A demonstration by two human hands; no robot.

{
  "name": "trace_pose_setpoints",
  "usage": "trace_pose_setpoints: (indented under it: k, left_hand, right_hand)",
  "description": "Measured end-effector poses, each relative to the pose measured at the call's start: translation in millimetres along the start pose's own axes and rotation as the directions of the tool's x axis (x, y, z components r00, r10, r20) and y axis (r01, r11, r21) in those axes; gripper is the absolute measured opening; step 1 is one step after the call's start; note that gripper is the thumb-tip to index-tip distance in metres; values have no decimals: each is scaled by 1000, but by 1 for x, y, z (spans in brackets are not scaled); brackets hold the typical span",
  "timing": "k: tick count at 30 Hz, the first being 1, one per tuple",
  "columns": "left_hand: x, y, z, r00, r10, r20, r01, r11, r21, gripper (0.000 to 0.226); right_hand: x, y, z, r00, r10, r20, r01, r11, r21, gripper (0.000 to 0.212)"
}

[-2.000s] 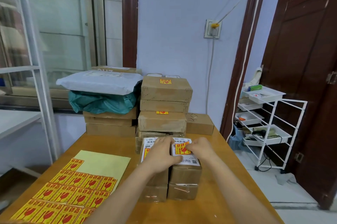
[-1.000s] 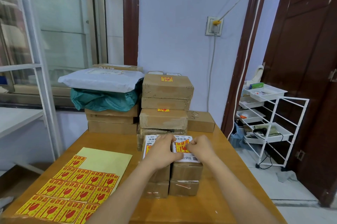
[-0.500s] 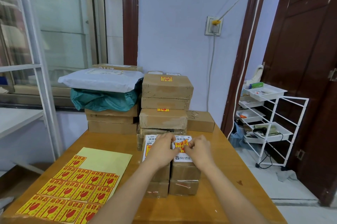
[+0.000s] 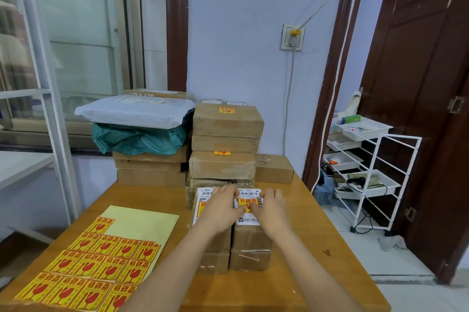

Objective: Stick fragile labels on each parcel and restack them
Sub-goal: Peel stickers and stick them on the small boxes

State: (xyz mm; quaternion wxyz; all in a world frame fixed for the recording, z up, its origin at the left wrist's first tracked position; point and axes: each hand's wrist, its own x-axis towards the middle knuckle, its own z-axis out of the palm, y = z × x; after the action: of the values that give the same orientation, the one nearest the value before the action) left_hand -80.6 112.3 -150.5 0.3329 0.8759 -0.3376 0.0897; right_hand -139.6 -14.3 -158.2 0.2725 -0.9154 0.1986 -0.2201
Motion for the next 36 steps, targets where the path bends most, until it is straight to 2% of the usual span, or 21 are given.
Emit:
trace_pose_setpoints:
  k: [8, 14, 19, 24, 30, 36]
  left_hand:
    - [0, -1, 1, 1000, 13, -19, -12, 1000, 9, 32]
    - [0, -1, 2, 999, 31, -28, -31, 999, 27, 28]
    - [0, 1, 2, 999, 30, -30, -29, 999, 28, 28]
    - [0, 0, 2, 1000, 12, -14, -12, 1000, 7, 31]
    - [2, -1, 2, 1000, -13, 20, 13, 1000, -26, 31]
    - [8, -2, -1, 993, -67, 94, 76, 991, -106, 27]
  right_hand:
    - [3, -2, -6, 992, -39, 118, 62, 978, -198, 44]
    - [7, -8, -8, 991, -15, 137, 60, 943, -328, 50]
    - [8, -8, -8, 991, 5, 133, 31, 964, -265, 50]
    - [7, -3, -4, 995, 3, 98, 0, 999, -35, 37]
    - [7, -2, -4, 995, -14, 101, 17, 999, -31, 31]
    - [7, -1, -3, 996, -15, 92, 24, 995, -101, 25]
